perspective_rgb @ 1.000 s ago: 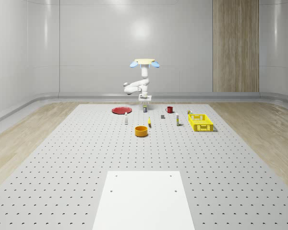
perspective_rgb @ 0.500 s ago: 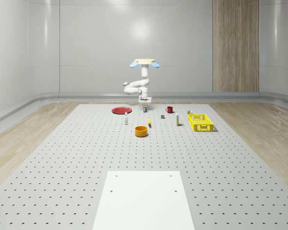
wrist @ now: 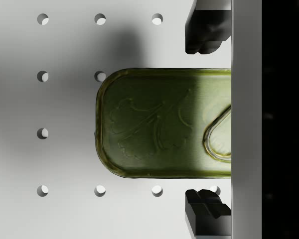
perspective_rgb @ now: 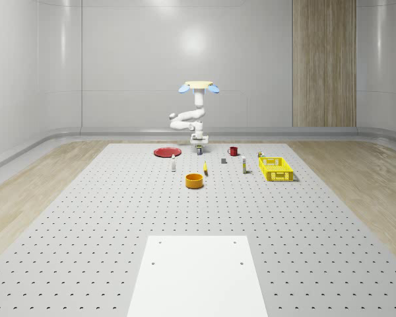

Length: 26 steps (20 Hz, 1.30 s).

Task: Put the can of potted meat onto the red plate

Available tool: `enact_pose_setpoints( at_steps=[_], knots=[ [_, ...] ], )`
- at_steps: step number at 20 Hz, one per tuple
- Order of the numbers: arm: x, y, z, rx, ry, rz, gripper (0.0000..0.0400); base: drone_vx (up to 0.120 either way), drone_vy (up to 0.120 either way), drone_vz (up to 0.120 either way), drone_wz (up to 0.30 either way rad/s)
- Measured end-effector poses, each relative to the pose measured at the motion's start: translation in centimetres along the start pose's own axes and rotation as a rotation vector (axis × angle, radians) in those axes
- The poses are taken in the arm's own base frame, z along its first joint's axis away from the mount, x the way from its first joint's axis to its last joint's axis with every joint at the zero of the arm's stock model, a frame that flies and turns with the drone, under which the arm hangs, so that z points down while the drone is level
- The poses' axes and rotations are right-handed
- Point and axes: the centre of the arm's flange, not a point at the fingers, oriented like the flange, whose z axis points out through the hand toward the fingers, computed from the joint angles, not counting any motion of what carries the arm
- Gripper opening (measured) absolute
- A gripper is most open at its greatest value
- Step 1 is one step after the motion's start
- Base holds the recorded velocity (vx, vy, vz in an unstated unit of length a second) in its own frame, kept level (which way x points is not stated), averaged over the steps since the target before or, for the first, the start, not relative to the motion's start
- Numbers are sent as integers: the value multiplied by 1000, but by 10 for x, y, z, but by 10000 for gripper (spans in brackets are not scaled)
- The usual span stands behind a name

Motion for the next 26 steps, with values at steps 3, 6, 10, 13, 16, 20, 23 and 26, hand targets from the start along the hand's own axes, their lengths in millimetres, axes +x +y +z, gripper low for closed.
enact_pose_setpoints(
  at_steps=[3,6,10,13,16,20,23,26],
  knots=[
    [1,-1,6,0,0,0,400,0,0,0,0],
    [1,-1,10,0,0,0,400,0,0,0,0],
    [2,-2,14,0,0,0,349,0,0,0,0],
    [2,-2,16,0,0,0,297,0,0,0,0],
    [2,-2,17,-1,1,3,286,0,0,0,0],
    [2,-2,16,-2,3,4,286,0,0,0,0],
    [2,-2,9,-3,4,5,288,0,0,0,0],
    [2,-2,-2,-3,5,4,288,0,0,67,0]
  ],
)
